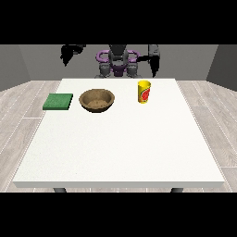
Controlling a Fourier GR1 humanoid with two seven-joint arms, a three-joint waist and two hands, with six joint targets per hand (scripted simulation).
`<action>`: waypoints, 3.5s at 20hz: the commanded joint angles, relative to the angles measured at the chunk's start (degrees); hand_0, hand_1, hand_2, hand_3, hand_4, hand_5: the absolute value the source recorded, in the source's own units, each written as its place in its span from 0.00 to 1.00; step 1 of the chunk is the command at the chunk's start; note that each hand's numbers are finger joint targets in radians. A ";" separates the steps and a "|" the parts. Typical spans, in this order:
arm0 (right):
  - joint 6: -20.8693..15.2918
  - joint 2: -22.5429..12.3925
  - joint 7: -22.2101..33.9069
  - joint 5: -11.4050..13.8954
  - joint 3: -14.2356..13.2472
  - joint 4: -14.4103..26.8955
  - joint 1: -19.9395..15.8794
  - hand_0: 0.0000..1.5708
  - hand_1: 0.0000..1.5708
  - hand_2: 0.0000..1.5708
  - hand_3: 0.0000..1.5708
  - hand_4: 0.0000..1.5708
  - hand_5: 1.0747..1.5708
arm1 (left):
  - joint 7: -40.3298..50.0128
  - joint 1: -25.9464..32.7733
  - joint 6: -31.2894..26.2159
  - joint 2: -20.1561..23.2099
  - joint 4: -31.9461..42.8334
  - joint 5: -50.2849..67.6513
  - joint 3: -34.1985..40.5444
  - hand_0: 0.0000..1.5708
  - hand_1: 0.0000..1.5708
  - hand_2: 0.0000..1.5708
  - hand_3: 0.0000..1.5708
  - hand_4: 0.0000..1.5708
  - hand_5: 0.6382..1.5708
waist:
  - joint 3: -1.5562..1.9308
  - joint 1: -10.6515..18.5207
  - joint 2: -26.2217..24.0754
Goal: Pick the cup and pour the ball into the bowl, then pick the bowl and place it on the pad
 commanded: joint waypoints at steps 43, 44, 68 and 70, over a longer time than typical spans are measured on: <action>15.54 -14.33 -0.67 -11.95 -14.96 26.08 -6.07 0.00 0.00 0.00 0.15 0.41 0.99 | -9.85 -24.66 31.26 3.71 55.11 -33.94 -10.40 0.86 0.86 1.00 1.00 0.90 0.97 | 0.44 -3.29 -10.03; 16.69 -14.80 -1.43 -12.22 -15.29 26.73 -5.73 0.00 0.00 0.00 0.11 0.41 0.98 | -7.60 -26.18 31.20 6.30 56.17 -37.07 -11.87 0.87 0.87 1.00 1.00 0.92 0.96 | 0.51 -3.78 -10.42; 20.15 -14.35 -4.36 -10.34 -13.27 39.30 -11.13 0.00 0.00 0.00 0.19 0.45 0.97 | 44.03 -50.13 5.92 -2.30 62.75 -75.64 -41.85 0.47 0.47 1.00 1.00 0.64 1.00 | 0.08 -6.80 -14.30; 18.25 -13.55 -5.75 -9.97 -13.64 40.20 -13.37 0.00 0.00 0.00 0.21 0.44 0.97 | 43.47 -49.10 3.91 -2.30 59.78 -76.36 -44.32 0.26 0.26 0.85 0.99 0.65 1.00 | 0.06 -6.00 -11.81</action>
